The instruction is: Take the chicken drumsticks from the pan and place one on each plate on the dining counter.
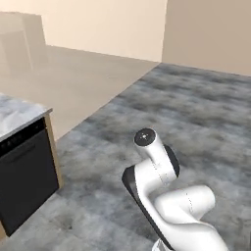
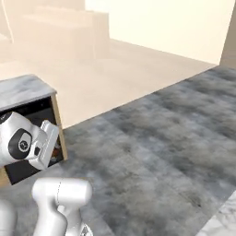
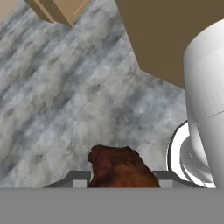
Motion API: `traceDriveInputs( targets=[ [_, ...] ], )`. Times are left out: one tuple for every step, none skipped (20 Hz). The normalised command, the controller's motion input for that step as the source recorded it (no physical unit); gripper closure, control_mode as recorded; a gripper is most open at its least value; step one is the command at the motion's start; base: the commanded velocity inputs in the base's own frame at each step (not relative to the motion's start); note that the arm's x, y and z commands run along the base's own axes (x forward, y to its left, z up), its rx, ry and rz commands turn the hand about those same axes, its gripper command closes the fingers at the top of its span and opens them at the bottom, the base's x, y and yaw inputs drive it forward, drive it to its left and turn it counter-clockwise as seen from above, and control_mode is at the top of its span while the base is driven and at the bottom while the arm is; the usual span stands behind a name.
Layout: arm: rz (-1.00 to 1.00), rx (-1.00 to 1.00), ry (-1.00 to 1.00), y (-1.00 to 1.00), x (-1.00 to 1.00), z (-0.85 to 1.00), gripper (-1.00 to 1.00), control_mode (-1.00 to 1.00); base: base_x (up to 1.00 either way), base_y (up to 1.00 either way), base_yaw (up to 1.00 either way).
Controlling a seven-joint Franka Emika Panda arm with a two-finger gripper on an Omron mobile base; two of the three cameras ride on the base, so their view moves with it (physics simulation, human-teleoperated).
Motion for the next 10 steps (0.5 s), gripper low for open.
traceDriveInputs(
  targets=[
    [0.00, 0.00, 0.00, 0.00, 0.00, 0.00, 1.00, 1.00, 1.00, -0.09, -0.53],
    [0.00, 0.00, 0.00, 0.00, 0.00, 0.00, 1.00, 1.00, 1.00, -0.06, -0.53],
    [0.00, 0.00, 0.00, 0.00, 0.00, 0.00, 1.00, 1.00, 1.00, -0.04, -0.53],
    [0.00, 0.00, 0.00, 0.00, 0.00, 0.00, 1.00, 1.00, 1.00, -0.04, -0.53],
    [0.00, 0.00, 0.00, 0.00, 0.00, 0.00, 1.00, 1.00, 1.00, -0.01, -0.53],
    [0.00, 0.00, 0.00, 0.00, 0.00, 0.00, 1.00, 1.00, 1.00, -0.01, -0.53],
    [0.00, 0.00, 0.00, 0.00, 0.00, 0.00, 1.00, 1.00, 1.00, 0.00, -0.53],
    [0.00, 0.00, 0.00, 0.00, 0.00, 0.00, 1.00, 1.00, 1.00, 0.00, -0.52],
    [0.00, 0.00, 0.00, 0.00, 0.00, 0.00, 1.00, 1.00, 1.00, 0.00, -0.52],
    [0.00, 0.00, 0.00, 0.00, 0.00, 0.00, 1.00, 1.00, 1.00, 0.00, -0.51]
  ],
)
